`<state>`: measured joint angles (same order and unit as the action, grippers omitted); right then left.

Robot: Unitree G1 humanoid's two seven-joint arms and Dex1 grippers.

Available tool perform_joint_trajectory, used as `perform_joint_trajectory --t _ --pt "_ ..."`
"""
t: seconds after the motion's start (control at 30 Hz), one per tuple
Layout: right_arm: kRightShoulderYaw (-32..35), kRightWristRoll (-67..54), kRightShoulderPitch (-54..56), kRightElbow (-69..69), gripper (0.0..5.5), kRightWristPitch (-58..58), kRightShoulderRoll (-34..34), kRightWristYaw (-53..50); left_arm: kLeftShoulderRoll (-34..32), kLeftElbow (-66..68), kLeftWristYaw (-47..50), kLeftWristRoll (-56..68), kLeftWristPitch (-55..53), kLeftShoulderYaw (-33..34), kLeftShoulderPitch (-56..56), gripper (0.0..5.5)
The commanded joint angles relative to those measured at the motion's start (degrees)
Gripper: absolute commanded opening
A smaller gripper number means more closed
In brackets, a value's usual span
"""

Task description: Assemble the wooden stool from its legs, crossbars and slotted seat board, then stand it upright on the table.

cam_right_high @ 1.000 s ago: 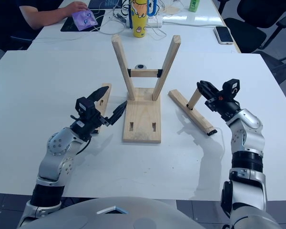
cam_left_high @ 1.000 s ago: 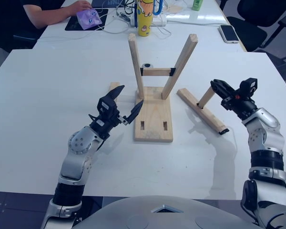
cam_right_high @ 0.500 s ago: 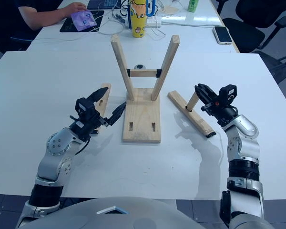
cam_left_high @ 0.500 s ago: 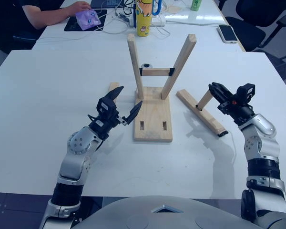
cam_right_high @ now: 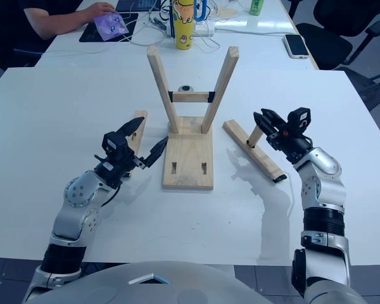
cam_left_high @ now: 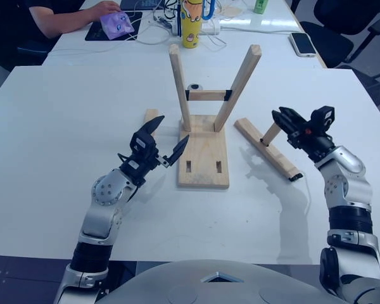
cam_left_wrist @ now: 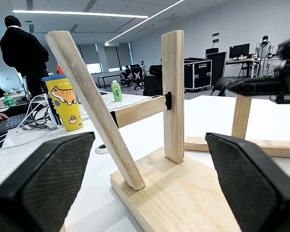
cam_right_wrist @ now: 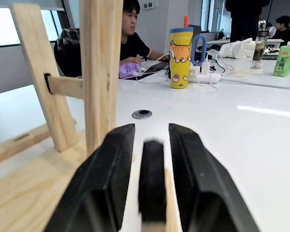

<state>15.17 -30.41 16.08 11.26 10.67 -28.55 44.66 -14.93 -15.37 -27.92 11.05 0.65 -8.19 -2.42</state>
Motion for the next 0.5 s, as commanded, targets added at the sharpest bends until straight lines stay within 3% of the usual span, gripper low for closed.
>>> perform_joint_trajectory --t 0.03,0.27,0.5 --pt "3.14 -4.69 8.92 -4.66 1.10 5.88 -2.11 -3.64 0.58 0.21 0.72 -0.89 0.50 -0.48 -0.80 4.24" --pt "1.75 -3.06 15.32 -2.16 0.11 6.70 -0.88 -6.05 1.47 0.99 1.18 -1.59 1.03 -1.26 -0.15 4.24" --pt "1.56 -0.44 17.99 -1.25 0.04 1.40 1.17 -7.98 2.10 1.82 1.62 -2.14 1.19 -1.51 0.33 4.24"
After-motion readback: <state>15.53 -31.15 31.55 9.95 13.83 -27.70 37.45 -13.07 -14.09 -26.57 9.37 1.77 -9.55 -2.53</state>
